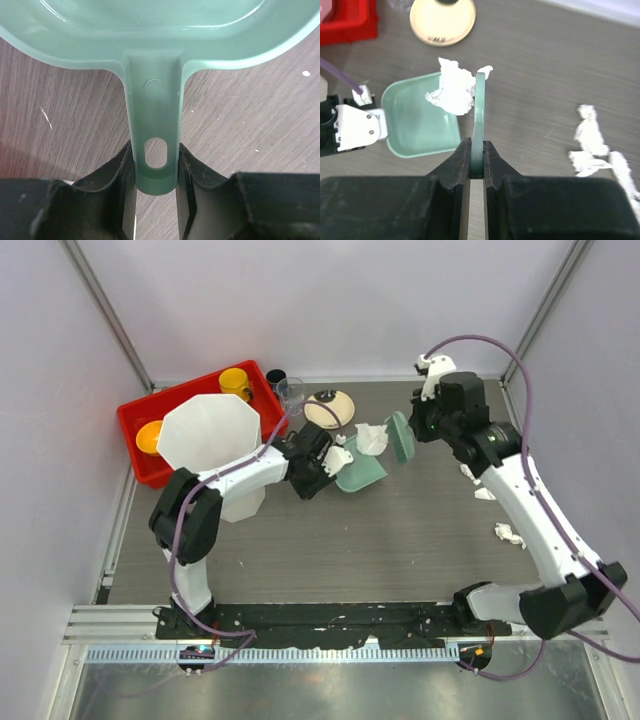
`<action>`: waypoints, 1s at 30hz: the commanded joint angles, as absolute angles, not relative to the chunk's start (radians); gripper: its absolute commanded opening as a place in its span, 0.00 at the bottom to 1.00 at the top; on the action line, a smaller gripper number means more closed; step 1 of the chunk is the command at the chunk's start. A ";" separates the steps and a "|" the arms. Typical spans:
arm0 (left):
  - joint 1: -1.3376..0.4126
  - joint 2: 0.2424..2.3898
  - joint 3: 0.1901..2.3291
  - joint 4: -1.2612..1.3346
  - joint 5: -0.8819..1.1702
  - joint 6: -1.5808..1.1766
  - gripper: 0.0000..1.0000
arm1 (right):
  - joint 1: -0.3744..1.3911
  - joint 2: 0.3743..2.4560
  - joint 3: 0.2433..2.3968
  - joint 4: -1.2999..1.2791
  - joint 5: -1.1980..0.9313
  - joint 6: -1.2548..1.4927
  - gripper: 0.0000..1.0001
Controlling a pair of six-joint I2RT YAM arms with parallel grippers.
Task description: Sweep away the paper scraps from the table
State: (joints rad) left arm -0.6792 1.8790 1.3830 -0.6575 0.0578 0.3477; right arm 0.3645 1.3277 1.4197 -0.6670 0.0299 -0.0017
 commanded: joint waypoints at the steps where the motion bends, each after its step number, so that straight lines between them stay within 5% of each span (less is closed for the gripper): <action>1: -0.675 1.772 1.433 -0.655 0.132 0.334 0.00 | 0.365 1.157 1.407 -0.504 0.198 -0.041 0.01; 9: -0.675 1.810 1.489 -0.667 0.138 0.330 0.00 | 0.365 1.120 1.361 -0.362 -0.112 -0.002 0.01; 17: -0.660 1.872 1.536 -0.798 0.057 0.339 0.00 | 0.333 1.265 1.430 -0.445 0.213 -0.057 0.01; 30: -0.658 1.928 1.456 -0.896 -0.026 0.374 0.00 | 0.235 1.758 1.628 -0.359 0.068 -0.382 0.01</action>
State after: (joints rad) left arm -0.6617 1.8832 1.4052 -0.8429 0.0246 0.3519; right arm 0.2047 1.7527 1.5940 -0.4126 0.0944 -0.2062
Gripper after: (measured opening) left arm 0.339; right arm 0.150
